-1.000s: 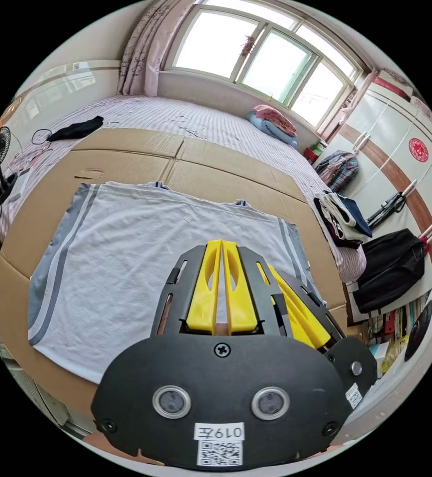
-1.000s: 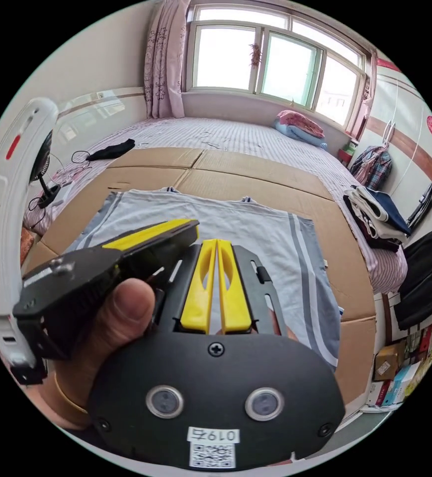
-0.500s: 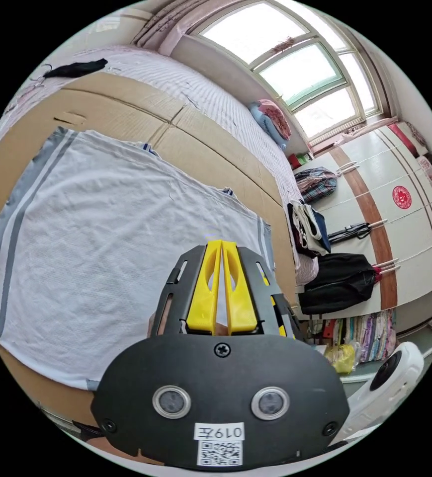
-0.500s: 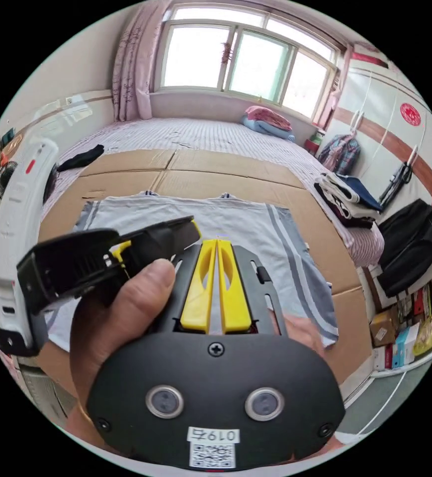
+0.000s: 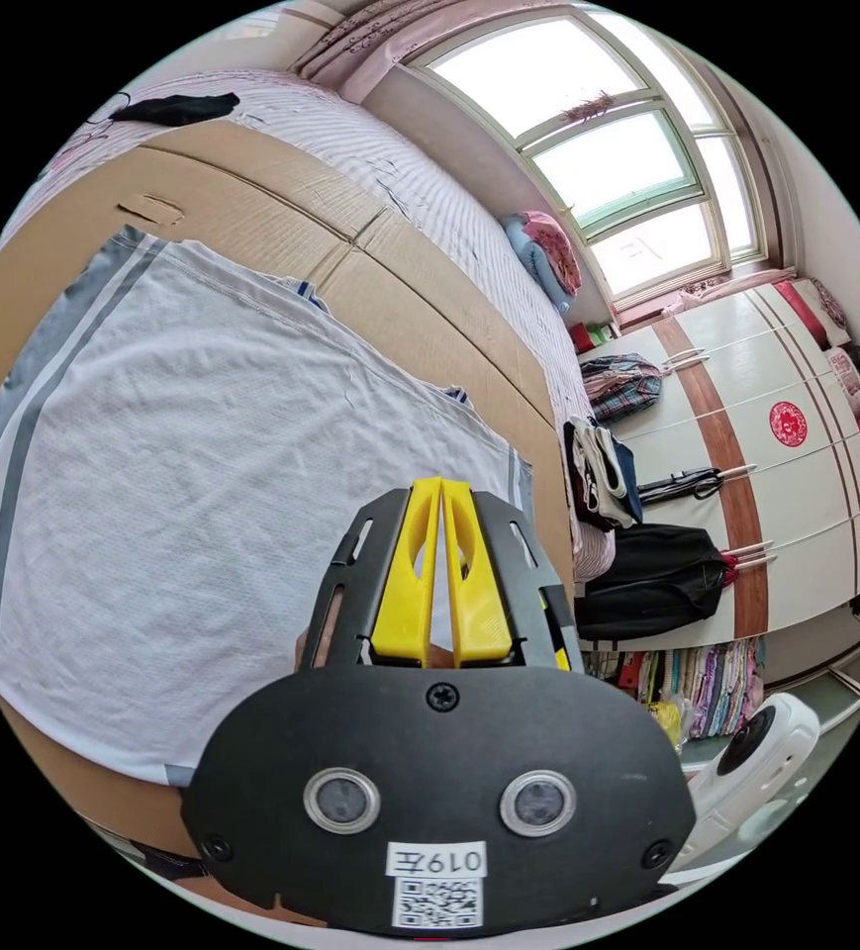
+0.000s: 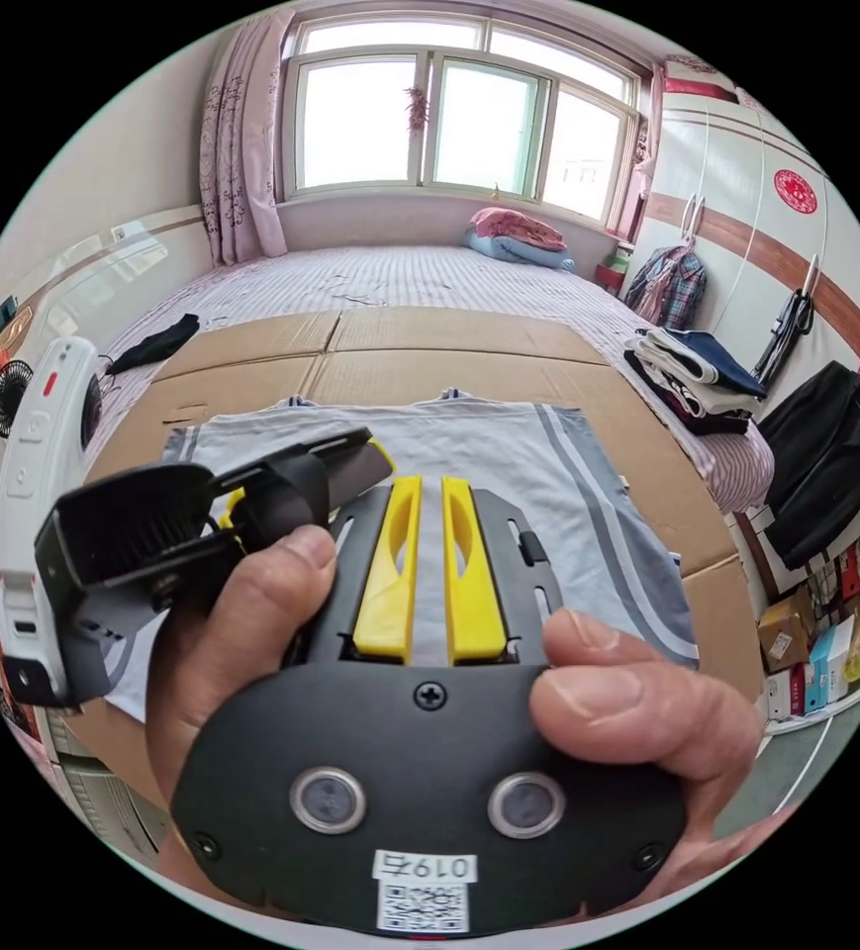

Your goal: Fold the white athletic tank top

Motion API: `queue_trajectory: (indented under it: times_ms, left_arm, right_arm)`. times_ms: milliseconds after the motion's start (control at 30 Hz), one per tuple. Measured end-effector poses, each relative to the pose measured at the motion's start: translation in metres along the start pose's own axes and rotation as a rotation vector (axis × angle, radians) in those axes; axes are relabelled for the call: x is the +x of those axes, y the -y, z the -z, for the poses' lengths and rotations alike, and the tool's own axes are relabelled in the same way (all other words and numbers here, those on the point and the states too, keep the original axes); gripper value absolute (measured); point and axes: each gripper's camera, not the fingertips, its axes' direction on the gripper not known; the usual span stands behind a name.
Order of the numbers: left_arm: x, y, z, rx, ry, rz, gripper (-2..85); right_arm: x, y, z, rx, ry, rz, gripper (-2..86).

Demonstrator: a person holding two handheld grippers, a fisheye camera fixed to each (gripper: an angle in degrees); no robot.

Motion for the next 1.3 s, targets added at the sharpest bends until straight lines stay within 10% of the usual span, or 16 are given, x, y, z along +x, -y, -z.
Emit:
queue_trajectory:
  times_ms: [1300]
  left_arm:
    - [0.053, -0.038, 0.006, 0.115, 0.173, -0.084, 0.7]
  right_arm:
    - [0.007, -0.024, -0.011, 0.048, 0.132, -0.076, 8.4]
